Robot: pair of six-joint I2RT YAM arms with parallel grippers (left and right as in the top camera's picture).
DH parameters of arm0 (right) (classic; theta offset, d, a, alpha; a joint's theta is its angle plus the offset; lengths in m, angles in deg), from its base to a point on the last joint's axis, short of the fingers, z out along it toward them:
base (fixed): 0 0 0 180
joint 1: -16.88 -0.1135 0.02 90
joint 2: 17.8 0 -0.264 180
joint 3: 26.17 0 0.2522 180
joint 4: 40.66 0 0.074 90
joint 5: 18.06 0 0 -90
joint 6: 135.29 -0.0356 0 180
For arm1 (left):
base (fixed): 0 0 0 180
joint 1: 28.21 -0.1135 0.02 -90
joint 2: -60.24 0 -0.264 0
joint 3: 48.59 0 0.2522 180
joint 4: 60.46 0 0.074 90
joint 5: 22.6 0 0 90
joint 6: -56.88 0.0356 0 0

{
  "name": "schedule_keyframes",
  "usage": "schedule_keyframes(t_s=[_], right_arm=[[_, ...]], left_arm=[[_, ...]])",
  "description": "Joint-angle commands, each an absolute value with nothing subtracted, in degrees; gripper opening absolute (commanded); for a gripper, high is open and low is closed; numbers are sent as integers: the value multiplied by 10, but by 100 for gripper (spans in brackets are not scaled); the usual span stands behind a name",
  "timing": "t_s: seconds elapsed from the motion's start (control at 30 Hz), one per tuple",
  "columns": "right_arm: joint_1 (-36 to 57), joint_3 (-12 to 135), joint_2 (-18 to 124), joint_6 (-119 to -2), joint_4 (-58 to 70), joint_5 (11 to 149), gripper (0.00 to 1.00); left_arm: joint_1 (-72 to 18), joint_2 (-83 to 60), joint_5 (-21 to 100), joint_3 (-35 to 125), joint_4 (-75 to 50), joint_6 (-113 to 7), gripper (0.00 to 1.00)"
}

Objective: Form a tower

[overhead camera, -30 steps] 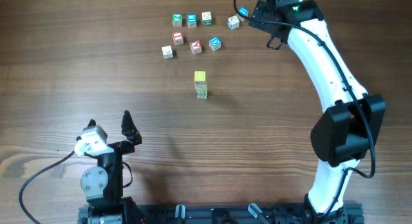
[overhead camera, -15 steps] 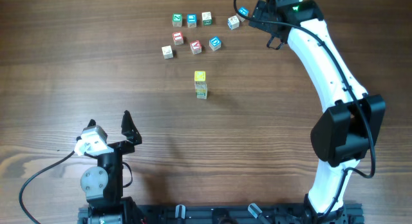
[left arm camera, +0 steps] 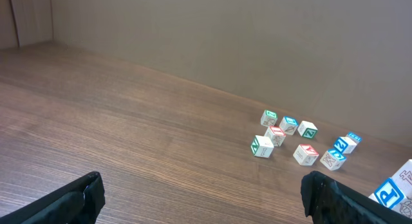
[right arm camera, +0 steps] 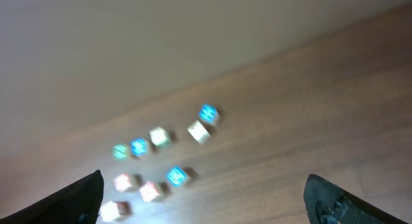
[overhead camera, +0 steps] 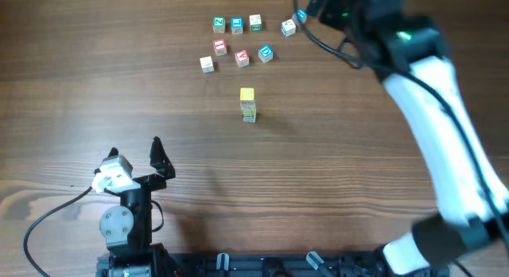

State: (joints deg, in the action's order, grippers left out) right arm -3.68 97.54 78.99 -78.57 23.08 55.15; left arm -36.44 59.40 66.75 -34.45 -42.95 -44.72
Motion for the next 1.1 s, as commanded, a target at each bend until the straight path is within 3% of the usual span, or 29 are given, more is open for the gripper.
schedule_keyframes(t_s=[0.0,0.57,0.83,1.07], right_arm=[[-35,977,713,-784,231,543,100],[-35,956,439,-785,244,543,100],[-35,620,313,-785,287,543,100],[-35,412,256,-785,324,543,100]], left_arm=[[-362,599,675,-345,-425,-438,100],[-362,599,675,-345,-425,-438,100],[-362,599,675,-345,-425,-438,100],[-362,599,675,-345,-425,-438,100]])
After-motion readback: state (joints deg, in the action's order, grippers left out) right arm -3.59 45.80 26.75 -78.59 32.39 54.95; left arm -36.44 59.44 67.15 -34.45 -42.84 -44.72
